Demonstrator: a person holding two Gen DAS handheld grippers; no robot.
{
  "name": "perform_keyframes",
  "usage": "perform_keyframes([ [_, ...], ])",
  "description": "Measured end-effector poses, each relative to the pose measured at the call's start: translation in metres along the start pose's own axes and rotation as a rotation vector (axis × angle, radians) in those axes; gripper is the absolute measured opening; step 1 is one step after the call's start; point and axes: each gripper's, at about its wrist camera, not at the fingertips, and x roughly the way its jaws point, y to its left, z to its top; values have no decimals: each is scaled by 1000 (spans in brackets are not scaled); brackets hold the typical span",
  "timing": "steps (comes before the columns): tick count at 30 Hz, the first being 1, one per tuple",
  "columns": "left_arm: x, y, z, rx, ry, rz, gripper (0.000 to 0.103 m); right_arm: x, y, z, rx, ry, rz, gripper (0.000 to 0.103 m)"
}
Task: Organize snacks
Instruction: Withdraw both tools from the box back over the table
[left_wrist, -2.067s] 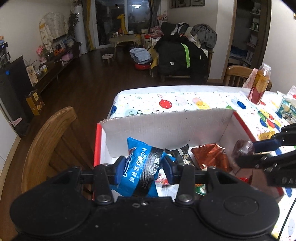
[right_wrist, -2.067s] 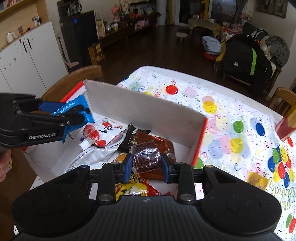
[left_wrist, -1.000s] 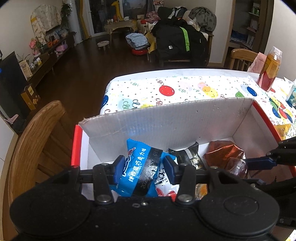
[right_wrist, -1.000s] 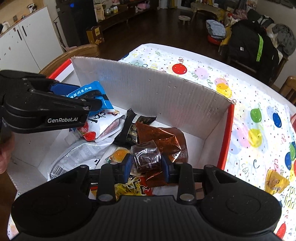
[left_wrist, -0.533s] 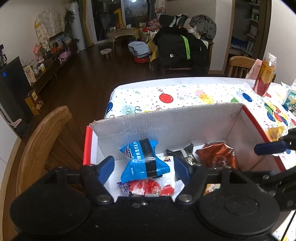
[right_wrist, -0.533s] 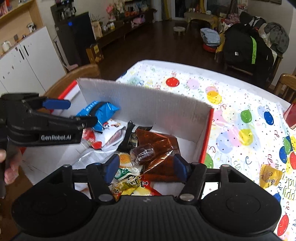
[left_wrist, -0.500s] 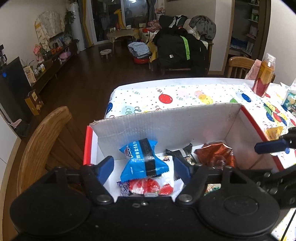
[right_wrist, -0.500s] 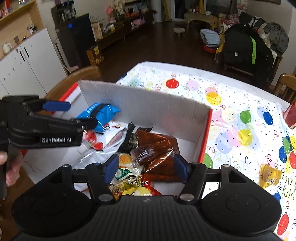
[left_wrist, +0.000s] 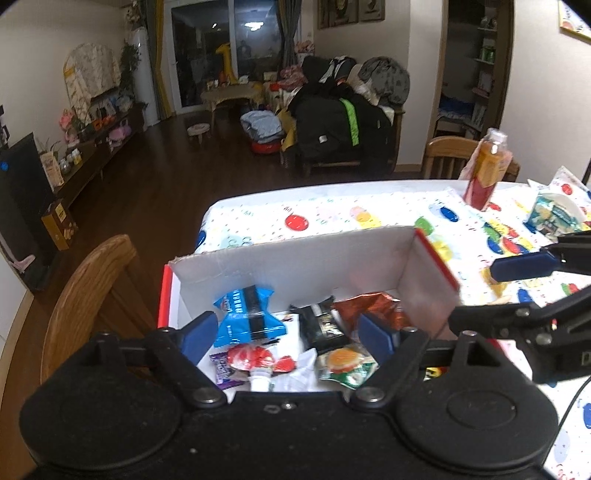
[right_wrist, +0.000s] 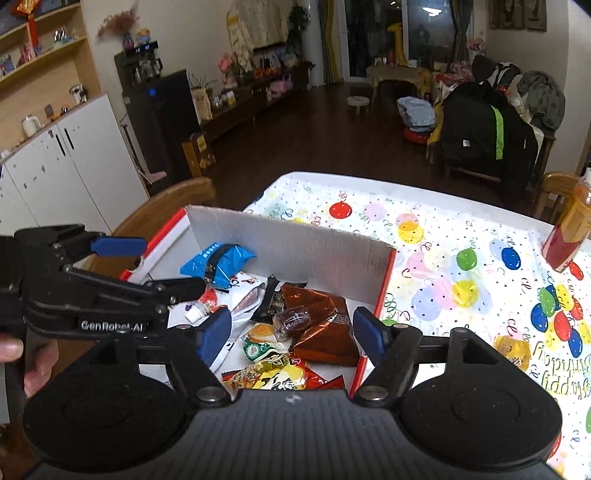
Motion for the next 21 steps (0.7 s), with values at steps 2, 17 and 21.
perform_keyframes([
  [2, -7, -6, -1, 10, -13, -3, 85, -9, -1, -1, 10, -14, -1, 75],
  [17, -38, -47, 0, 39, -89, -80, 101, -67, -30, -27, 58, -106, -3, 80],
  [21, -39, -64, 2, 47, -105, -111, 103, -77, -48, -37, 74, -112, -22, 80],
])
